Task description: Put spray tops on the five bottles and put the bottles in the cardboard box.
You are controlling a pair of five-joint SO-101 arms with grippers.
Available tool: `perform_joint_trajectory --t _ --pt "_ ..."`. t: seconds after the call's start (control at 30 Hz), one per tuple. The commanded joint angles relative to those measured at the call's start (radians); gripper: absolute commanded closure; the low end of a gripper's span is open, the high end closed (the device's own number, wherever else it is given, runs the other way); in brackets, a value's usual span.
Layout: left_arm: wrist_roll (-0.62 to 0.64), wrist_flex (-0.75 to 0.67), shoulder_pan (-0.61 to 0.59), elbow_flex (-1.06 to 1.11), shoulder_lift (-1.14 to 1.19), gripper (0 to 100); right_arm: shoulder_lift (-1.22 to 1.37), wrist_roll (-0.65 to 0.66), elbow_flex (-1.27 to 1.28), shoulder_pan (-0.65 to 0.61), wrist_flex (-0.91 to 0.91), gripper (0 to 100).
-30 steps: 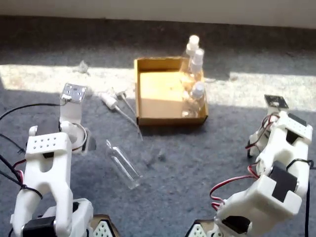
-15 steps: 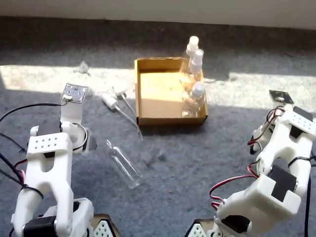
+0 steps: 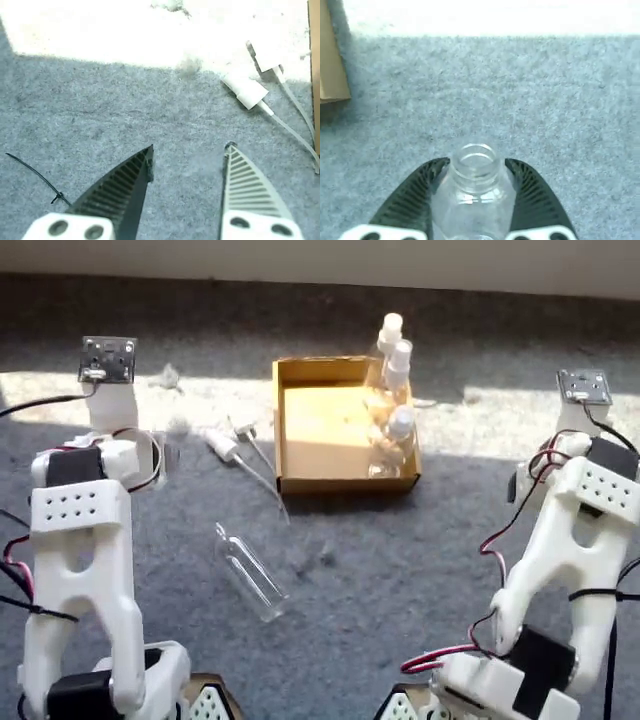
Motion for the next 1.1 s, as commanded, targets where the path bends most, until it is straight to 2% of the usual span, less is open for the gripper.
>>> perform_joint_trajectory --t 0.0,0.27,0.4,0.57,0.67,0.83,1.07 --pt "0.023 0.086 0.041 -0.173 0.117 78 -0.117 -0.008 0.050 -0.044 -0.002 99.4" --pt "0.072 0.100 0.056 -0.366 0.344 78 -0.328 0.054 0.171 -0.051 0.004 99.4" --pt "0.230 0.106 0.071 -0.527 0.496 78 -0.562 0.049 0.285 -0.099 -0.033 99.4" --pt "0.425 0.106 0.142 -0.661 0.668 78 -0.840 0.049 0.483 -0.246 -0.082 99.4" --pt "0.496 0.100 0.176 -0.720 0.768 79 -0.921 0.049 0.564 -0.328 -0.081 99.4" --pt "0.506 0.103 0.226 -0.920 0.921 79 -0.997 -0.018 0.641 -0.403 -0.077 99.4" --pt "0.511 0.107 0.240 -1.216 1.178 79 -1.023 -0.052 0.648 -0.438 -0.067 99.4"
